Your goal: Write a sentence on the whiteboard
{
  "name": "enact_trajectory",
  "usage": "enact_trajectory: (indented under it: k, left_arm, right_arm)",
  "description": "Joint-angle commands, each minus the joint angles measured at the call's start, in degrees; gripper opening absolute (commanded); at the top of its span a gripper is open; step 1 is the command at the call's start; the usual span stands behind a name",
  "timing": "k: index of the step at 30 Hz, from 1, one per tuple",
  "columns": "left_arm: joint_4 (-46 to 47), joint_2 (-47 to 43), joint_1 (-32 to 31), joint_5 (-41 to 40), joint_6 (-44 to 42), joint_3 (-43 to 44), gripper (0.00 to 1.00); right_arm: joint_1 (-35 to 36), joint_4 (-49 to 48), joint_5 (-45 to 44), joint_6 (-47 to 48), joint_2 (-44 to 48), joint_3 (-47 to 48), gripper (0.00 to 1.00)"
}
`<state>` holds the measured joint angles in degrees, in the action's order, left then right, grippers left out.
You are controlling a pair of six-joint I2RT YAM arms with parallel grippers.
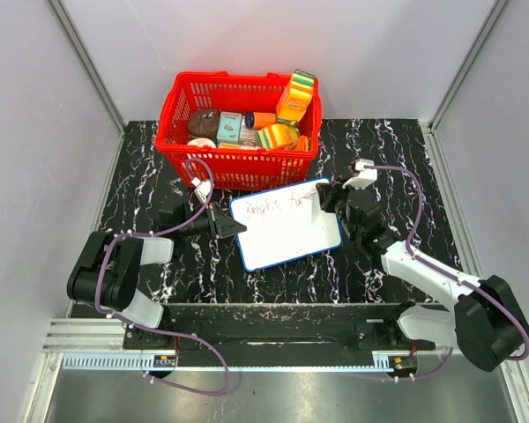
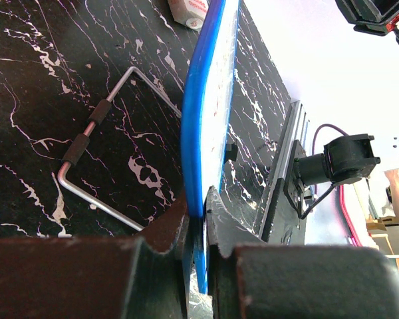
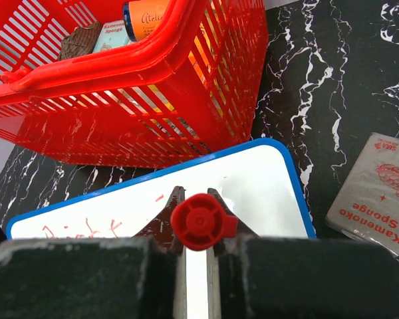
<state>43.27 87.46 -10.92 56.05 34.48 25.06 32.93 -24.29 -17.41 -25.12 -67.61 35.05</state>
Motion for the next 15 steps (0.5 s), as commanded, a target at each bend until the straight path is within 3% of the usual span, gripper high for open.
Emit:
enact_trajectory:
  k: [1,15]
  left_arm:
    - [-1.4,-0.7,-0.7,-4.4,-5.8,0.6,0.00]
    - [-1.5,-0.6,-0.7,-4.3,-5.9,0.6,0.00]
  right_arm:
    - [-0.4,0.0,-3.2,1.5,1.3,1.3,0.00]
    - [-0.4,-2.1,-2.2,1.1,3.5,2.3,0.00]
